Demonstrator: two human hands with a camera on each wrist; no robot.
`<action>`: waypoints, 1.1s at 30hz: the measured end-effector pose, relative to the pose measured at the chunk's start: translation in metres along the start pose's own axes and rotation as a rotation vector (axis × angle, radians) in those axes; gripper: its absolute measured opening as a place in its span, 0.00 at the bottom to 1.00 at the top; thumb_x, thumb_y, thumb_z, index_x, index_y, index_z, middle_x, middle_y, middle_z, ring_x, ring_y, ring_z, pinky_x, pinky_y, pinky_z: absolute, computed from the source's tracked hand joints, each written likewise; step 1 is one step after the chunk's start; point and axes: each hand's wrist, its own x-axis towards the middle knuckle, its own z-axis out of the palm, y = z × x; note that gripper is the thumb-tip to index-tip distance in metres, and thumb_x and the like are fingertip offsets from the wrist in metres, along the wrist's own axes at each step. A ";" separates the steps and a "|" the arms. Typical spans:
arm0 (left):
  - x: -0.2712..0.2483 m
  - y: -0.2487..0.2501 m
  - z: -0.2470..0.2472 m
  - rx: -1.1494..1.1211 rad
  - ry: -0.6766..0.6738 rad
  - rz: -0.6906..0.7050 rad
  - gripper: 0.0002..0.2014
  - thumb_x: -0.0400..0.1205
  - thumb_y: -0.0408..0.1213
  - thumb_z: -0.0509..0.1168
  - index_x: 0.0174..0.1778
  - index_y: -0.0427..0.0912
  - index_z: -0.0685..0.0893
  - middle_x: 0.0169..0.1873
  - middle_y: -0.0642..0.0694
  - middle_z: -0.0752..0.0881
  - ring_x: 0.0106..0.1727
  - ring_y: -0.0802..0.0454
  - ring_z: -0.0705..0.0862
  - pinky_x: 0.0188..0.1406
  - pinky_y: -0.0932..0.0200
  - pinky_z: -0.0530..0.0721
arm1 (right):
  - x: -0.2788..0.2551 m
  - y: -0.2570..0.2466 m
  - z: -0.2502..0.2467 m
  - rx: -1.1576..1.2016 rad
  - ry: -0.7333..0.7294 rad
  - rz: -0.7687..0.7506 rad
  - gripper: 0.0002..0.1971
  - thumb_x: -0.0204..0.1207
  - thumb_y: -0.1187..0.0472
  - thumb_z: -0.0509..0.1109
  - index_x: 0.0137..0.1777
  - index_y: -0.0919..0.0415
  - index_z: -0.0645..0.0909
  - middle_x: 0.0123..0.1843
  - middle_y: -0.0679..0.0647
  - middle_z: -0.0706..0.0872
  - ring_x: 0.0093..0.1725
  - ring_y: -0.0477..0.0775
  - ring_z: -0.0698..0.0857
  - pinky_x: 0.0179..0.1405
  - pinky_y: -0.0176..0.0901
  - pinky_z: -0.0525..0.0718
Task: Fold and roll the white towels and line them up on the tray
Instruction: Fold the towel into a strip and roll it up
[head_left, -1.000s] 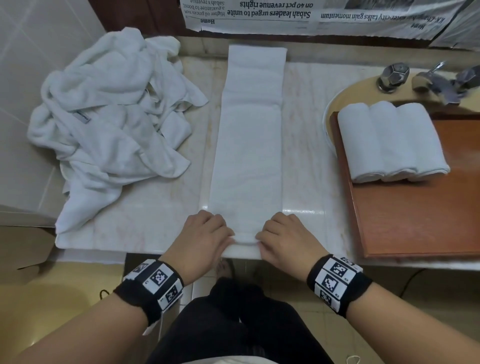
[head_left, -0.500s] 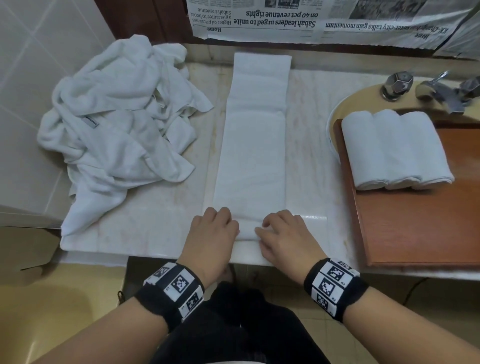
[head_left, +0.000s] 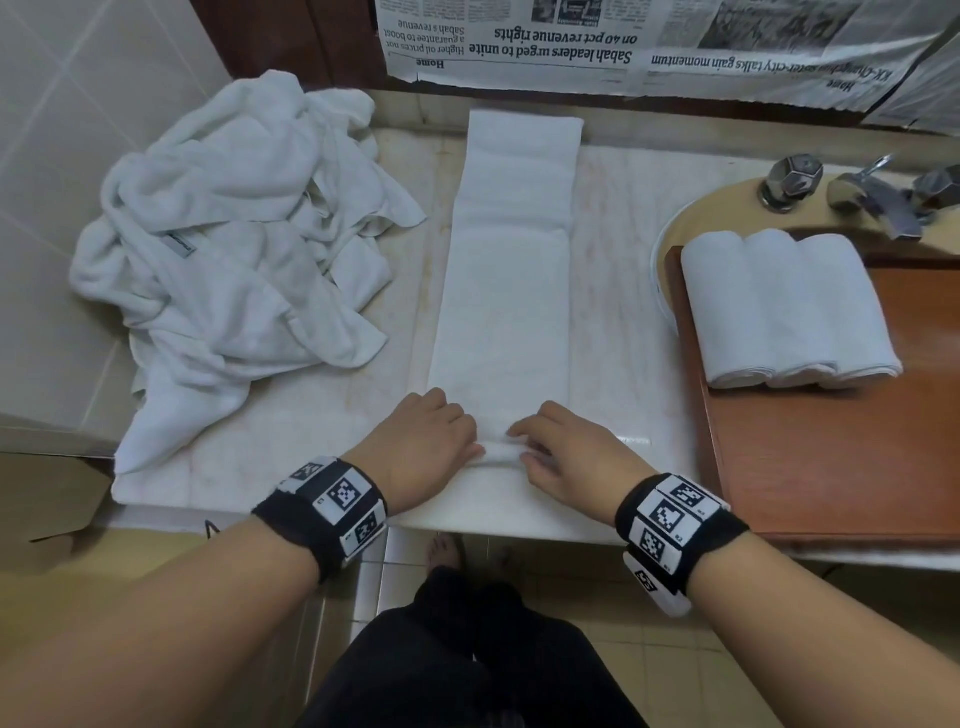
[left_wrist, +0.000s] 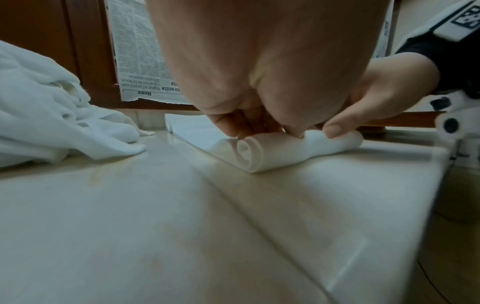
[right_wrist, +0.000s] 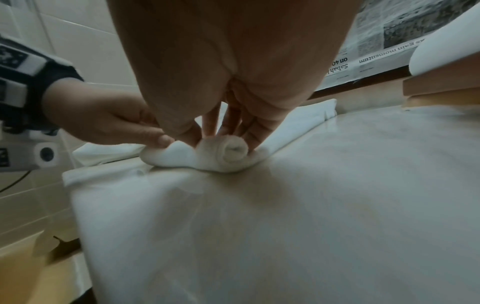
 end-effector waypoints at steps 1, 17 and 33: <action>0.004 -0.003 -0.001 -0.003 -0.003 0.001 0.21 0.88 0.51 0.53 0.37 0.45 0.83 0.31 0.50 0.83 0.36 0.44 0.79 0.33 0.55 0.66 | 0.000 -0.001 0.001 -0.025 0.013 -0.003 0.14 0.83 0.58 0.68 0.67 0.54 0.83 0.54 0.49 0.80 0.46 0.54 0.84 0.48 0.45 0.82; -0.005 0.035 -0.002 -0.034 0.131 -0.248 0.12 0.80 0.47 0.73 0.41 0.42 0.82 0.39 0.44 0.80 0.35 0.43 0.77 0.30 0.49 0.75 | 0.006 -0.010 0.021 -0.353 0.242 0.007 0.06 0.68 0.65 0.73 0.45 0.60 0.87 0.39 0.52 0.80 0.43 0.59 0.77 0.36 0.49 0.75; 0.030 -0.020 -0.016 -0.220 -0.072 -0.233 0.15 0.89 0.52 0.59 0.56 0.50 0.89 0.44 0.52 0.91 0.50 0.45 0.85 0.47 0.49 0.79 | 0.016 0.002 -0.004 -0.150 0.214 0.076 0.14 0.76 0.64 0.75 0.61 0.56 0.88 0.52 0.55 0.87 0.51 0.62 0.84 0.49 0.56 0.86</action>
